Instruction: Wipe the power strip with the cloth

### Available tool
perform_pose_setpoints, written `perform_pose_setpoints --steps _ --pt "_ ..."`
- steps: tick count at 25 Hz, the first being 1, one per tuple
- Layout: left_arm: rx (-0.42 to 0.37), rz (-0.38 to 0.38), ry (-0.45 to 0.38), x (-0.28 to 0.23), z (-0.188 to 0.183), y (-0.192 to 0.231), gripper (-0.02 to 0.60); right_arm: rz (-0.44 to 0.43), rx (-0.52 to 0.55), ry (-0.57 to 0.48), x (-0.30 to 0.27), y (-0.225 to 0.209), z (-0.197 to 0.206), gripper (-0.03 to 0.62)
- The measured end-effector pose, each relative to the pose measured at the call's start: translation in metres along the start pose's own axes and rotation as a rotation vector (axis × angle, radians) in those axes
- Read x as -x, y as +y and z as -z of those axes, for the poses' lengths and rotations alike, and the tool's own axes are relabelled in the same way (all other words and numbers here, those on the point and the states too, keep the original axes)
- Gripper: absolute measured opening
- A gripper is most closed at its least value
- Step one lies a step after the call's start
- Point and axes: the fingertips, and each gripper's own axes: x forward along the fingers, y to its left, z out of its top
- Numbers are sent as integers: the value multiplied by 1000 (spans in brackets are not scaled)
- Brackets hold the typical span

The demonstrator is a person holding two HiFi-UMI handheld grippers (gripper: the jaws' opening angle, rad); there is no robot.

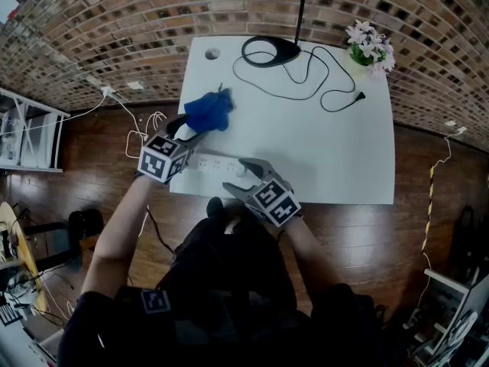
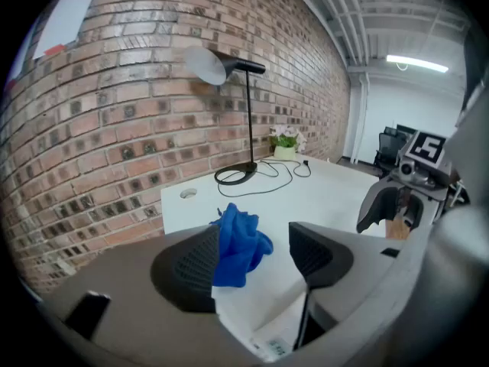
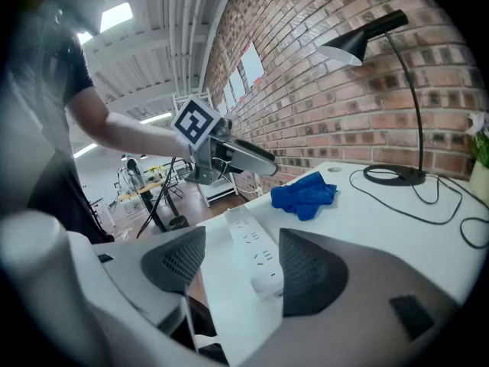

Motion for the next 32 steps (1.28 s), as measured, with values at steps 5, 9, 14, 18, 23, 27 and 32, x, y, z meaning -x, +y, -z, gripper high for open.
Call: perform_pose_setpoints --steps 5,9,14,18,23,27,32 --pt "-104 15 83 -30 4 18 272 -10 69 132 -25 -2 17 310" --pt "-137 38 123 -50 19 35 293 16 103 196 -40 -3 25 345" --pt "-161 97 217 -75 35 42 305 65 149 244 -59 -14 28 347" --pt "-172 107 341 -94 59 45 315 88 179 280 -68 -19 34 347" --pt "-149 93 387 -99 65 50 186 107 188 296 -71 -27 39 345" --pt "-166 90 368 -96 60 41 75 106 228 301 -71 -29 44 336" --pt "-34 68 331 -63 56 59 54 100 253 271 -71 -30 44 333"
